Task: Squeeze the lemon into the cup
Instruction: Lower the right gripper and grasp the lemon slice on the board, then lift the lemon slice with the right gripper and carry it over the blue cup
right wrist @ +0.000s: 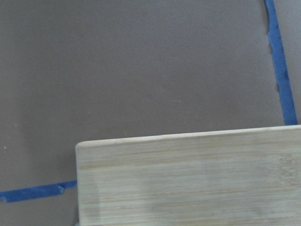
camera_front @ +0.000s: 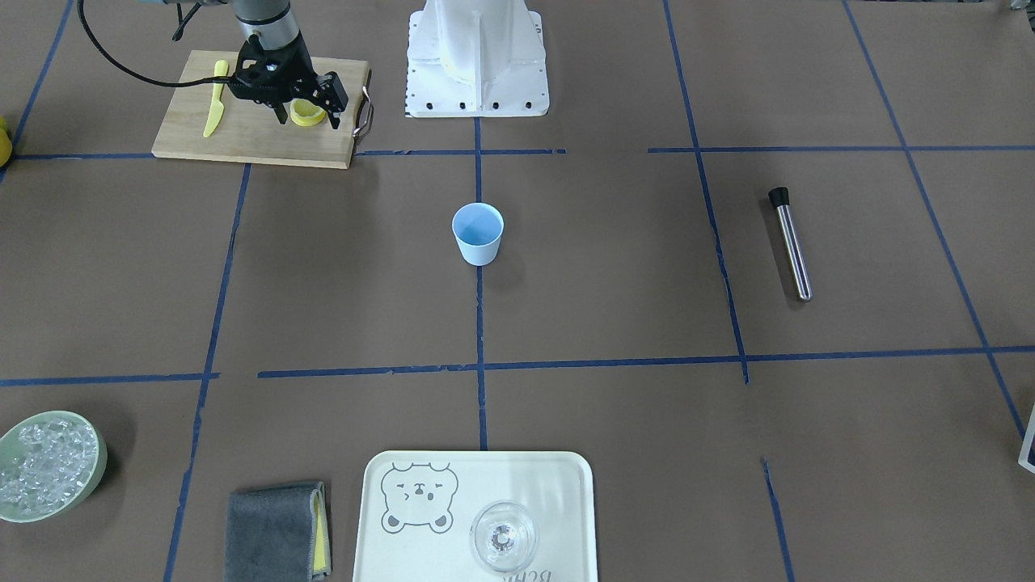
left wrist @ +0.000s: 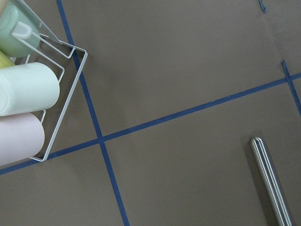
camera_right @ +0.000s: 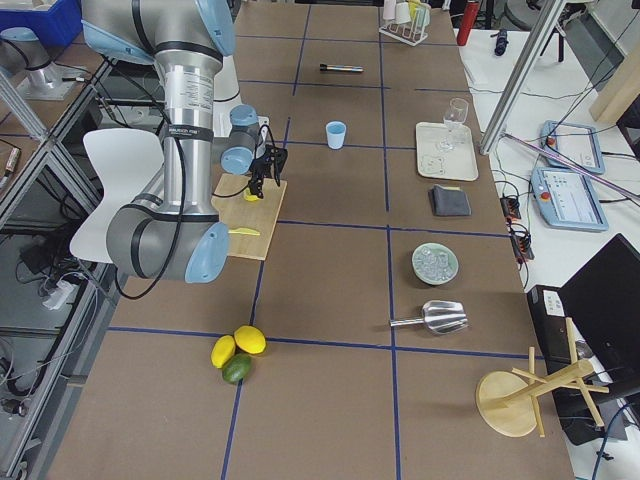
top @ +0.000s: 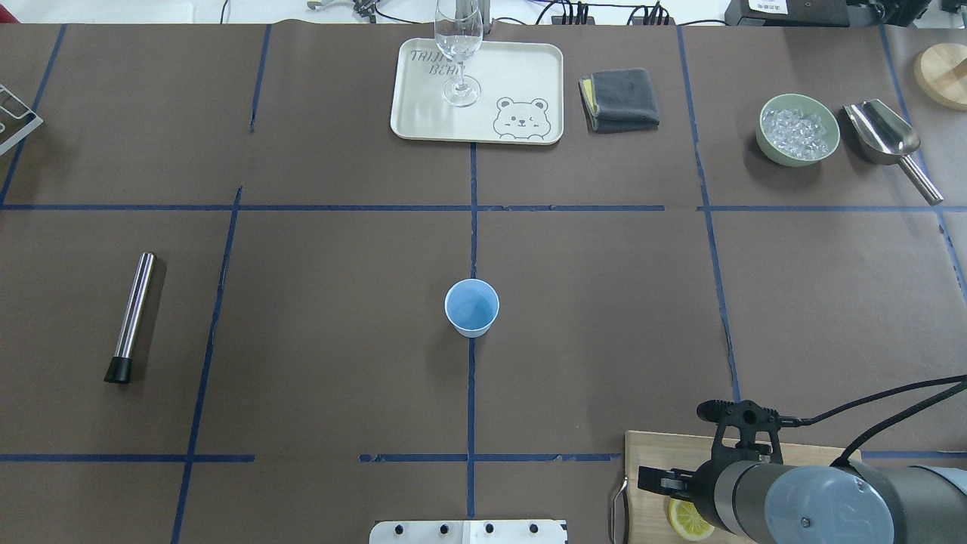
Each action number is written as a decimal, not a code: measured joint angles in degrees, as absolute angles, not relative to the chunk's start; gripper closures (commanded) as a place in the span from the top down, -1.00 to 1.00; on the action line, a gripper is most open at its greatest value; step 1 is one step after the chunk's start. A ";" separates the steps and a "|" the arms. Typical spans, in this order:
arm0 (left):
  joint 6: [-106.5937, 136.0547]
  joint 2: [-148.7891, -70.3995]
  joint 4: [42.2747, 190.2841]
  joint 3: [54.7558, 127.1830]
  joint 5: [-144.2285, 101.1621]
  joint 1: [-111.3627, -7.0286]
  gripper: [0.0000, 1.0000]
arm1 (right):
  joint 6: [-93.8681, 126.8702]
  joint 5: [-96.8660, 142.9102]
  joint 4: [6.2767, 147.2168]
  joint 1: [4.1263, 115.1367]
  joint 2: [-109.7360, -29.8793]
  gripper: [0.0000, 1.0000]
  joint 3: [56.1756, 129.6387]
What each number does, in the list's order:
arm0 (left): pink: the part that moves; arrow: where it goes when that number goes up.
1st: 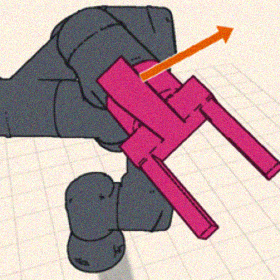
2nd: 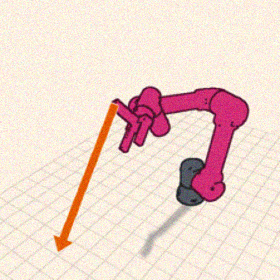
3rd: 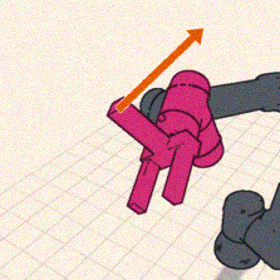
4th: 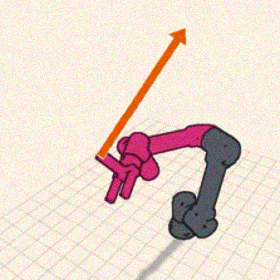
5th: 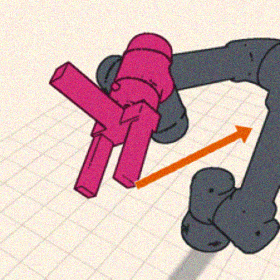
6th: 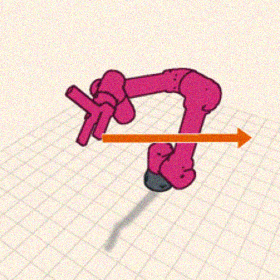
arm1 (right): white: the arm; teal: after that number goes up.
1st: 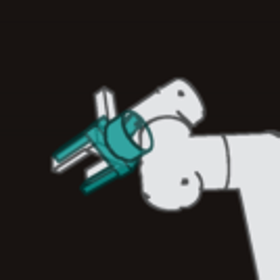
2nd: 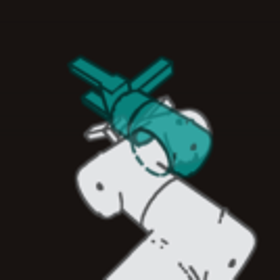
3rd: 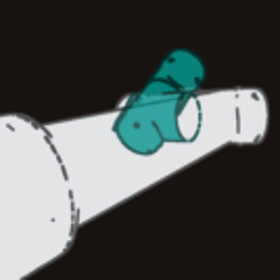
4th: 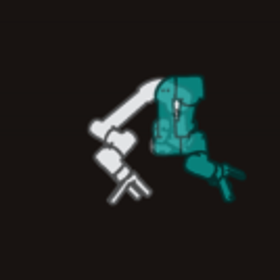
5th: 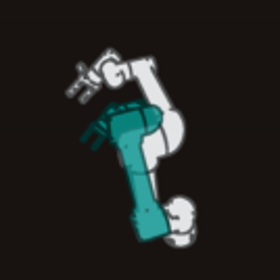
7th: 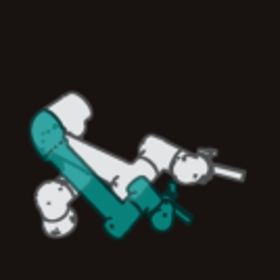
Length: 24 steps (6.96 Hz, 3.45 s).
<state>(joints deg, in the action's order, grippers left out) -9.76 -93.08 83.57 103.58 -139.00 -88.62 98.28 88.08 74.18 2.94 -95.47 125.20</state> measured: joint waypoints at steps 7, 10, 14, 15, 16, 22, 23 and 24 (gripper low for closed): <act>-9.58 -93.05 83.02 105.03 -139.22 -88.71 1.00 | 99.33 87.88 74.08 -1.01 -97.37 0.62 125.55; -9.58 -92.99 82.97 105.21 -139.22 -88.77 1.00 | 100.28 87.81 74.06 -1.22 -97.30 0.24 126.17; -9.58 -92.62 82.94 105.79 -139.22 -88.84 1.00 | 100.37 87.90 74.09 -1.09 -97.62 0.18 127.16; -9.58 -91.93 82.91 106.56 -139.24 -88.85 1.00 | 100.37 87.95 74.09 -1.07 -98.14 0.18 127.87; -9.58 -91.33 82.89 107.37 -139.43 -88.86 1.00 | 100.37 87.97 74.09 -1.06 -99.12 0.19 128.65; -9.58 -90.49 82.88 108.18 -140.19 -88.86 1.00 | 100.29 88.51 74.56 4.77 -95.37 0.18 132.37; -9.58 -90.49 82.90 108.19 -140.19 -88.86 1.00 | 100.16 88.80 76.31 7.16 -90.85 0.19 131.48; -9.58 -90.41 82.94 108.18 -140.19 -88.86 1.00 | 100.01 90.10 79.08 10.30 -84.72 0.19 129.28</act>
<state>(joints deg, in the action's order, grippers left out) -9.58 -90.41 82.94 108.18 -140.19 -88.86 100.01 90.10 79.08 10.30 -84.72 129.28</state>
